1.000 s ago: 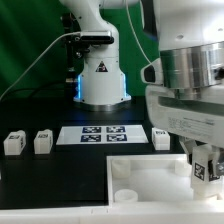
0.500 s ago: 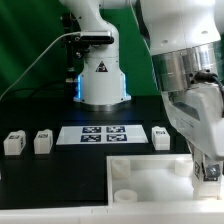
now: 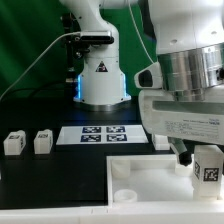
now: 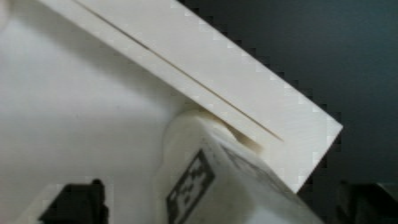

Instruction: Assemble one leg

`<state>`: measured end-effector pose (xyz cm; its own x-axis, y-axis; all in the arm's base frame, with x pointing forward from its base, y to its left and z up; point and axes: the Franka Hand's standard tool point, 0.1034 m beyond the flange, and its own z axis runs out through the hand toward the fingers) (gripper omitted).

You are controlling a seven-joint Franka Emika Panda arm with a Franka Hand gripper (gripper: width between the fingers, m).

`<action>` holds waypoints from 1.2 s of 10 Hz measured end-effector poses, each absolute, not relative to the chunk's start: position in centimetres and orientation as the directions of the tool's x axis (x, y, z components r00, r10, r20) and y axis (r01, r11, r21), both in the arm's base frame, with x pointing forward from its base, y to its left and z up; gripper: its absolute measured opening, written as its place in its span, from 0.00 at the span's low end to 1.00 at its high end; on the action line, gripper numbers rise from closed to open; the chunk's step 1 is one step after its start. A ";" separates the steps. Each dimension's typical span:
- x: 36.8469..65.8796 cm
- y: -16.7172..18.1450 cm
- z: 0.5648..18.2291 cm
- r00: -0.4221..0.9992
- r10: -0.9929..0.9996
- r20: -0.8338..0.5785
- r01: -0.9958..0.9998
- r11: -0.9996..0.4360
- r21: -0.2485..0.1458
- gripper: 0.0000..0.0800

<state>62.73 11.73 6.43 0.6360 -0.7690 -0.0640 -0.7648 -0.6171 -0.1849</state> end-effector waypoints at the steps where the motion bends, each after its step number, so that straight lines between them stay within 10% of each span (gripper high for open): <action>1: 62.7 11.7 6.4 0.702 -0.711 -0.047 -0.705 -0.684 -0.189 0.81; 7: 63.5 12.4 7.4 0.982 -0.174 0.072 -0.168 -0.982 -0.083 0.81; 10: 63.4 12.2 7.3 0.937 -0.345 0.048 -0.339 -0.936 -0.096 0.38; 12: 63.4 12.1 7.3 0.879 -0.475 0.034 -0.470 -0.877 -0.102 0.38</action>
Offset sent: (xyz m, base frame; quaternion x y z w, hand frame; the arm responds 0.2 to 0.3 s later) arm 0.0158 -0.0038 0.0112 -0.1078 0.0158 -0.4471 0.8878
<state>63.37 12.08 7.25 0.8793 -0.4750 0.0336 -0.4698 -0.8768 -0.1023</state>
